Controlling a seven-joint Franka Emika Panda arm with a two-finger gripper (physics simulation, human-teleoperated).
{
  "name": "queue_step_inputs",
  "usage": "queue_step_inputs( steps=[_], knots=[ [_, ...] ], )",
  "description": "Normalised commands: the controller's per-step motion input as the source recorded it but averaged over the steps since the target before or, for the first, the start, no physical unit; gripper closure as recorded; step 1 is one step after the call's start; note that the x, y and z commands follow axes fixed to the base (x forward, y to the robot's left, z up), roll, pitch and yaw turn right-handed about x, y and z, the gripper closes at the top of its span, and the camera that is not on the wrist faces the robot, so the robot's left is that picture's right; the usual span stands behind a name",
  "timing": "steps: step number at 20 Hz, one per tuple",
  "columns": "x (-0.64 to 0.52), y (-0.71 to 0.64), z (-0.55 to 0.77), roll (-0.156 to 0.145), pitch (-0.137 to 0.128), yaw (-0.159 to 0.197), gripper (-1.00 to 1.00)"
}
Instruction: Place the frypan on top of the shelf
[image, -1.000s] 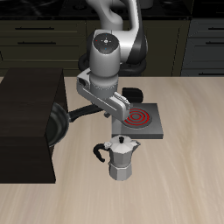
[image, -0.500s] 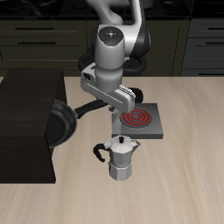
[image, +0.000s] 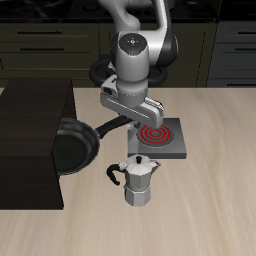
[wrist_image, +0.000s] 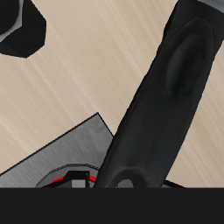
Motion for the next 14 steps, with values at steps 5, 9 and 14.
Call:
queue_step_inputs(
  steps=[5,9,14],
  knots=[
    [-0.12,0.09,0.07,0.008,-0.012,0.032,1.0],
    [-0.15,0.05,0.08,-0.001,-0.012,0.025,1.0],
    [-0.2,0.12,0.09,0.027,-0.012,0.04,1.0]
  ],
)
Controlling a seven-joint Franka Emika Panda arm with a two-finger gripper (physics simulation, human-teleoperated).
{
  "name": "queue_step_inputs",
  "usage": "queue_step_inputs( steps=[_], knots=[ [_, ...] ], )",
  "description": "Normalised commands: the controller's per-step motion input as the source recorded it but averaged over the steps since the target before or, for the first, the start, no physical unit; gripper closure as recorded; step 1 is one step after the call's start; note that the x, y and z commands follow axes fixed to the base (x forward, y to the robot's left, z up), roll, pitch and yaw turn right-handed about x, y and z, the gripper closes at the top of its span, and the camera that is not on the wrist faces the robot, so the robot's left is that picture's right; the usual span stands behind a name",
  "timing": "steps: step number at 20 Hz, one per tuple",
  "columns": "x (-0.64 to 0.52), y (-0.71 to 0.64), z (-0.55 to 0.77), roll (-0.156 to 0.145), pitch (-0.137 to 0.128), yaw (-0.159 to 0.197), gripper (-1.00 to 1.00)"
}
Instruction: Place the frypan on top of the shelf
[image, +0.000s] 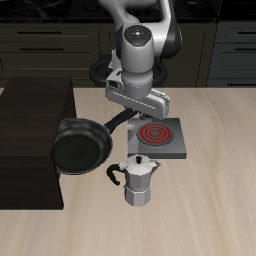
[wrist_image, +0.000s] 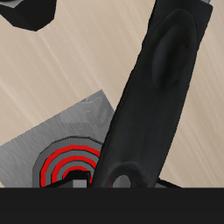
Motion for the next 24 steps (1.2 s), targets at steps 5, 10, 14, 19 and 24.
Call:
queue_step_inputs(
  steps=[5,10,14,19,24],
  knots=[
    [-0.19,0.08,0.17,0.005,-0.017,0.036,1.0],
    [-0.07,0.05,0.03,0.012,0.009,0.02,1.0],
    [-0.06,0.08,0.04,0.014,0.001,0.027,1.0],
    [-0.07,0.04,0.07,0.001,-0.005,0.018,1.0],
    [-0.11,0.11,0.2,0.009,-0.025,0.027,1.0]
  ],
)
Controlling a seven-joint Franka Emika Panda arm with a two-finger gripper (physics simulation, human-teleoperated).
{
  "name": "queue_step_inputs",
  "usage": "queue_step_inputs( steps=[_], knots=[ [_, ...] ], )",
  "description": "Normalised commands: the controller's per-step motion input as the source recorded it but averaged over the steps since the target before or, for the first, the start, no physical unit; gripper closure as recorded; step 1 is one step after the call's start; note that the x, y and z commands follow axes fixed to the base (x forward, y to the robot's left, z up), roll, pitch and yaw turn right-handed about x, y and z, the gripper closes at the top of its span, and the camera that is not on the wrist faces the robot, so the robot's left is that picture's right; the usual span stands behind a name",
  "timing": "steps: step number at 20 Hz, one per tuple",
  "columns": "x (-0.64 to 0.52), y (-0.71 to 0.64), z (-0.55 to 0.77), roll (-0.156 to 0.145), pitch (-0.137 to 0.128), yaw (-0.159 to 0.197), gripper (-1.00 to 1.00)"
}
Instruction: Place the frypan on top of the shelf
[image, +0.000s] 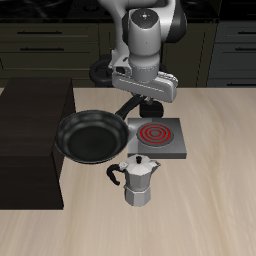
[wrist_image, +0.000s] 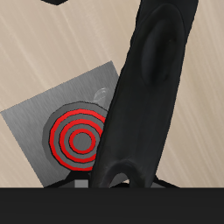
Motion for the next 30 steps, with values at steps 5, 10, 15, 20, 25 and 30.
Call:
queue_step_inputs(
  steps=[5,10,15,20,25,30],
  knots=[
    [-0.05,0.02,0.12,0.002,-0.008,0.031,1.0],
    [-0.03,0.01,0.14,0.006,-0.004,0.026,1.0],
    [-0.08,0.09,0.21,0.006,-0.031,0.029,1.0],
    [0.04,0.1,0.14,-0.005,-0.001,0.029,1.0],
    [-0.08,0.16,0.17,0.018,-0.032,0.035,1.0],
    [0.0,-0.02,0.09,-0.013,-0.008,0.023,1.0]
  ],
)
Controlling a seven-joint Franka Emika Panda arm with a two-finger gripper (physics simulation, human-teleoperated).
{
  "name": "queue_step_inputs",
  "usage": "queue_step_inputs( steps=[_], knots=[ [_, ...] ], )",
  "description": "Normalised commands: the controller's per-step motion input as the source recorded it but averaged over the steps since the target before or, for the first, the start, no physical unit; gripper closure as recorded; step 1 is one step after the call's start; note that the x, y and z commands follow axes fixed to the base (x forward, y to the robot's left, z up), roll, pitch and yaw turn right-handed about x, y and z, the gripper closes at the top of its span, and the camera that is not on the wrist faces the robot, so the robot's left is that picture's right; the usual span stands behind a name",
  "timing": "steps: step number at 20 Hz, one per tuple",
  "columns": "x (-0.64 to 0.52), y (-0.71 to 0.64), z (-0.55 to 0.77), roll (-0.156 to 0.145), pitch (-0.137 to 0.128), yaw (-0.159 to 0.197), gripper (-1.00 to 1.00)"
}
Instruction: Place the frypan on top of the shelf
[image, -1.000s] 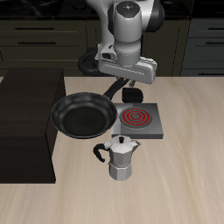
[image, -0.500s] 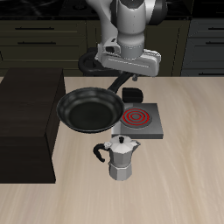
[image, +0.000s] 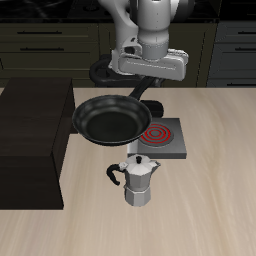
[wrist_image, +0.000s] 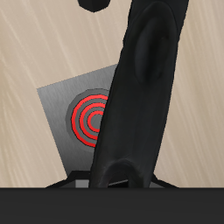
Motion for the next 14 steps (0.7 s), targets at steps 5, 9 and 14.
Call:
queue_step_inputs(
  steps=[5,9,14],
  knots=[
    [-0.13,0.09,0.24,0.006,-0.038,0.024,1.0],
    [-0.12,0.06,0.28,-0.01,-0.045,0.041,1.0],
    [-0.07,0.01,0.25,-0.019,-0.034,0.046,1.0]
  ],
)
